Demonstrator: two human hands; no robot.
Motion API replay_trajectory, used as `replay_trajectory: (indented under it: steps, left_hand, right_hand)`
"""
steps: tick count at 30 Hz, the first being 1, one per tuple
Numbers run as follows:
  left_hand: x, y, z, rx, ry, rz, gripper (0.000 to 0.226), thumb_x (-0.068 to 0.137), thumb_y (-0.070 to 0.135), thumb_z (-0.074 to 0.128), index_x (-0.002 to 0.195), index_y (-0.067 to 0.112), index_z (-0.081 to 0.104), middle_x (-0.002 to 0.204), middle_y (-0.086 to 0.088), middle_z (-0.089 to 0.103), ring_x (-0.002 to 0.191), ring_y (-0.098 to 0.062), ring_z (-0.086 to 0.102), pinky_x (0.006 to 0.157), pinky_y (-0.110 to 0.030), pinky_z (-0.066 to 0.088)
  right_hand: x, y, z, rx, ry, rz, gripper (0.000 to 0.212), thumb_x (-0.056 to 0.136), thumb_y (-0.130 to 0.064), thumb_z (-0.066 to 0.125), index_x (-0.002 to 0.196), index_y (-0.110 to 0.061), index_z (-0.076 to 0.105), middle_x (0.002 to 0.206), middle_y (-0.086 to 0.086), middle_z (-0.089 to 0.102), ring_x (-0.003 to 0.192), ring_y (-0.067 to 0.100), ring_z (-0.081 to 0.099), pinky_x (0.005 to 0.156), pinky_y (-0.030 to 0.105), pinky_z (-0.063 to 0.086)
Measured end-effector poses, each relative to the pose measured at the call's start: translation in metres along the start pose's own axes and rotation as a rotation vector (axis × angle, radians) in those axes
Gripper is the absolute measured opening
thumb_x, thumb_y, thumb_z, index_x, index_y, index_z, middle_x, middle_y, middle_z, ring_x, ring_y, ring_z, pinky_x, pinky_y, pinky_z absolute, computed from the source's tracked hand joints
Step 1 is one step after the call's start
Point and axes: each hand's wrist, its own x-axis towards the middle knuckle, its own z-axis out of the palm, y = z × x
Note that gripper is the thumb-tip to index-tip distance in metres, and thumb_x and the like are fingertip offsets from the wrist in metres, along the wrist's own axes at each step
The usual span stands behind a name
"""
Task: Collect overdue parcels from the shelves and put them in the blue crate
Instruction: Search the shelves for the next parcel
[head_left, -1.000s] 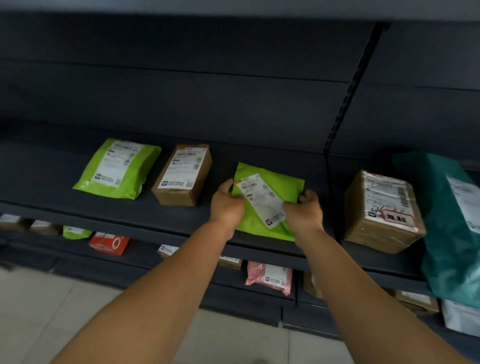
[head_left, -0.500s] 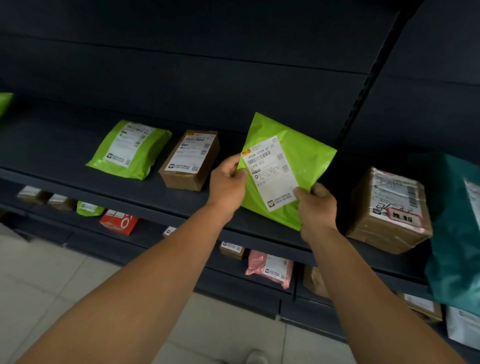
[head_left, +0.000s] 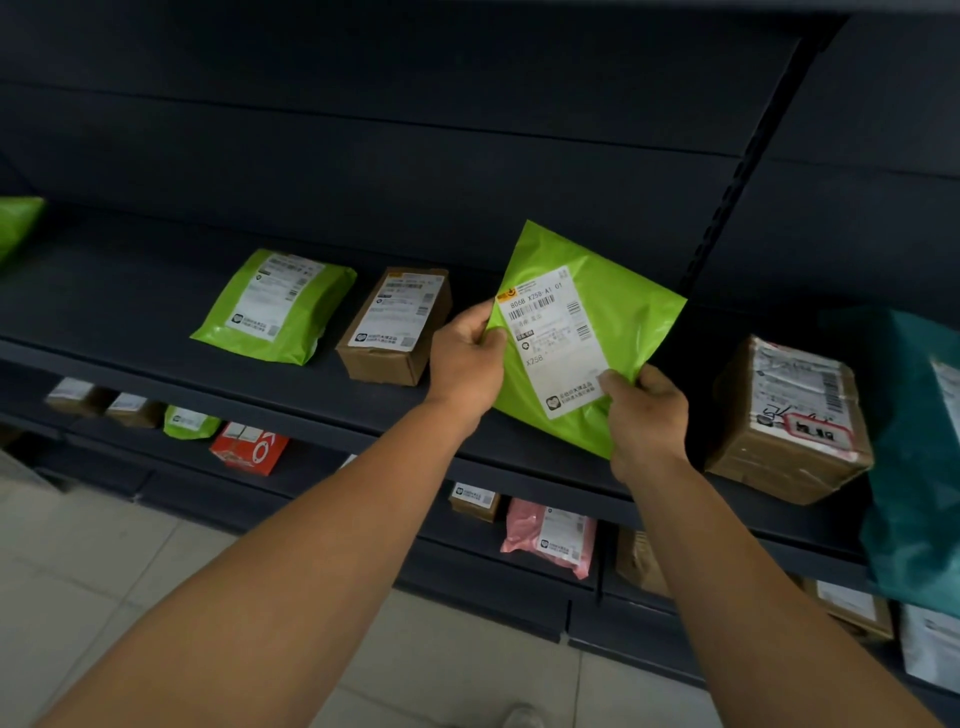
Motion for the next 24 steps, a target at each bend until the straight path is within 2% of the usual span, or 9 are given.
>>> replay_trajectory:
  steps: [5,8,11,15,16,18,20,22,24]
  left_hand:
    - [0.001,0.003,0.003,0.049,0.000,-0.020,0.035,0.096,0.000,0.047,0.120,0.018,0.065,0.096,0.016,0.066,0.090,0.002,0.063,0.072,-0.010,0.050]
    - [0.002,0.004,0.004,0.136,-0.015,-0.077,0.040,0.096,0.008,0.050,0.135,0.018,0.053,0.117,0.006,0.063,0.110,-0.011,0.060,0.084,-0.019,0.049]
    - [0.001,0.007,0.005,0.217,-0.040,-0.146,0.058,0.096,0.013,0.054,0.150,0.017,0.030,0.144,0.000,0.046,0.127,-0.015,0.048,0.095,-0.021,0.041]
    - [-0.002,0.010,0.009,0.251,-0.107,-0.164,0.058,0.099,0.015,0.050,0.151,0.019,0.025,0.149,0.001,0.040,0.128,-0.012,0.045,0.090,-0.017,0.038]
    - [-0.003,0.011,0.010,0.258,-0.119,-0.164,0.057,0.099,0.015,0.048,0.151,0.020,0.025,0.149,0.001,0.040,0.127,-0.013,0.045,0.090,-0.018,0.038]
    - [-0.004,0.013,0.012,0.291,-0.137,-0.156,0.057,0.100,0.018,0.047,0.152,0.022,0.023,0.151,0.000,0.038,0.130,-0.016,0.045,0.094,-0.021,0.039]
    - [-0.005,0.014,0.015,0.320,-0.146,-0.142,0.057,0.100,0.020,0.047,0.152,0.022,0.023,0.153,-0.001,0.034,0.135,-0.019,0.041,0.098,-0.021,0.036]
    - [-0.007,0.016,0.017,0.314,-0.163,-0.135,0.057,0.100,0.021,0.046,0.152,0.021,0.022,0.155,-0.001,0.030,0.138,-0.018,0.037,0.098,-0.019,0.032]
    - [-0.010,0.019,0.022,0.289,-0.190,-0.129,0.056,0.101,0.023,0.045,0.152,0.022,0.022,0.156,0.000,0.029,0.138,-0.018,0.035,0.097,-0.019,0.031]
  right_hand:
    - [0.004,0.000,-0.001,-0.018,0.009,0.015,0.019,0.091,-0.007,0.061,0.074,-0.016,0.060,0.074,-0.002,0.064,0.072,0.017,0.059,0.070,0.030,0.049]
    - [0.009,-0.002,0.002,-0.062,0.022,0.033,0.016,0.089,-0.006,0.061,0.077,-0.015,0.061,0.076,0.000,0.065,0.072,0.018,0.060,0.066,0.028,0.047]
    - [0.017,-0.004,0.006,-0.159,0.018,0.033,0.010,0.087,-0.006,0.062,0.087,-0.016,0.062,0.090,0.006,0.068,0.076,0.020,0.061,0.063,0.026,0.046]
    - [0.022,-0.012,0.009,-0.248,-0.023,0.030,0.022,0.090,-0.004,0.055,0.109,-0.014,0.059,0.101,0.005,0.065,0.081,0.020,0.059,0.056,0.023,0.041]
    - [0.022,-0.014,0.008,-0.255,-0.030,0.033,0.027,0.091,-0.005,0.053,0.116,-0.014,0.057,0.105,0.005,0.064,0.087,0.022,0.060,0.059,0.023,0.041]
    - [0.021,-0.015,0.005,-0.280,-0.047,0.037,0.045,0.093,-0.008,0.050,0.138,-0.016,0.046,0.121,0.003,0.060,0.103,0.025,0.059,0.073,0.026,0.044]
    - [0.018,-0.017,0.001,-0.281,-0.068,0.049,0.062,0.097,-0.012,0.048,0.153,-0.019,0.024,0.139,0.004,0.051,0.119,0.027,0.054,0.084,0.027,0.042]
    - [0.013,-0.021,-0.003,-0.258,-0.079,0.051,0.066,0.100,-0.015,0.047,0.156,-0.020,0.012,0.151,0.005,0.039,0.129,0.027,0.047,0.086,0.026,0.038]
    - [0.008,-0.028,-0.007,-0.249,-0.061,0.032,0.064,0.102,-0.019,0.046,0.156,-0.020,0.012,0.155,0.004,0.034,0.131,0.025,0.045,0.086,0.024,0.035]
